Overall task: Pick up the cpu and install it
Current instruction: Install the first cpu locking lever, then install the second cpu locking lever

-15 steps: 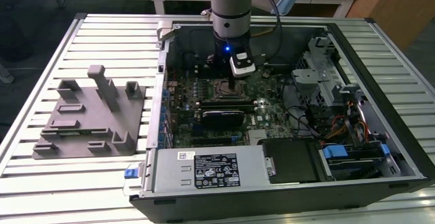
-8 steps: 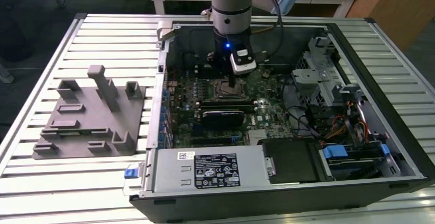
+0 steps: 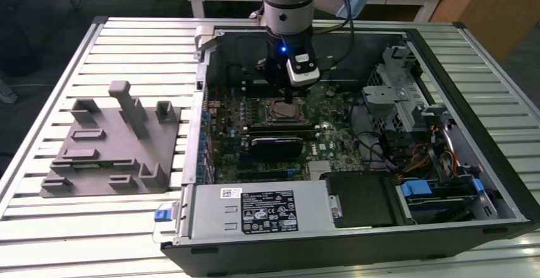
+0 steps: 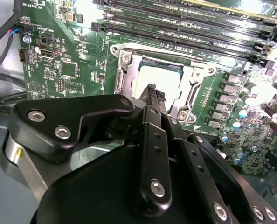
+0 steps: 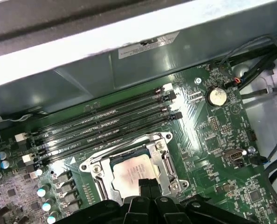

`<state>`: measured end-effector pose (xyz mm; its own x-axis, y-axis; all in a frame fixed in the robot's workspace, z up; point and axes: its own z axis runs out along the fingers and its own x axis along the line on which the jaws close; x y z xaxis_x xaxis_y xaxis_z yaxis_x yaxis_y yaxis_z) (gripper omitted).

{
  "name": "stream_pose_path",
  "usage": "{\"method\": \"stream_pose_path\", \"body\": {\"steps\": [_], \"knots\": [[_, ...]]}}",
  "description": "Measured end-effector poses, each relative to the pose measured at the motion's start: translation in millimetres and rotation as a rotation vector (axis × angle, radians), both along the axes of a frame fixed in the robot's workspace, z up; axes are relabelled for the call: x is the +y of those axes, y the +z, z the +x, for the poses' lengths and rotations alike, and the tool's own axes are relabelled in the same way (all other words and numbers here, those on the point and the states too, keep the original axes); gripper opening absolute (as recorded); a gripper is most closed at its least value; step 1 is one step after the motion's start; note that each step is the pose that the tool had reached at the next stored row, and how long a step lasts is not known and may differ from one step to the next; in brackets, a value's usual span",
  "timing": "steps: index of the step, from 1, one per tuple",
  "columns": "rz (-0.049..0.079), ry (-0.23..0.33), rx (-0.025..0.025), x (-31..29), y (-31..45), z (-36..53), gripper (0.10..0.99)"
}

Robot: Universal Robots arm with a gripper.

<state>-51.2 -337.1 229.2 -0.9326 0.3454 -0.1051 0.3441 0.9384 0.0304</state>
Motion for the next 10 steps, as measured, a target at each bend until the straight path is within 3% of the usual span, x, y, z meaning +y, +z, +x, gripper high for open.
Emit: {"method": "stream_pose_path", "body": {"steps": [10], "knots": [[0.0, 0.0, 0.0002, 0.0, 0.5, 0.0, 0.106]]}}
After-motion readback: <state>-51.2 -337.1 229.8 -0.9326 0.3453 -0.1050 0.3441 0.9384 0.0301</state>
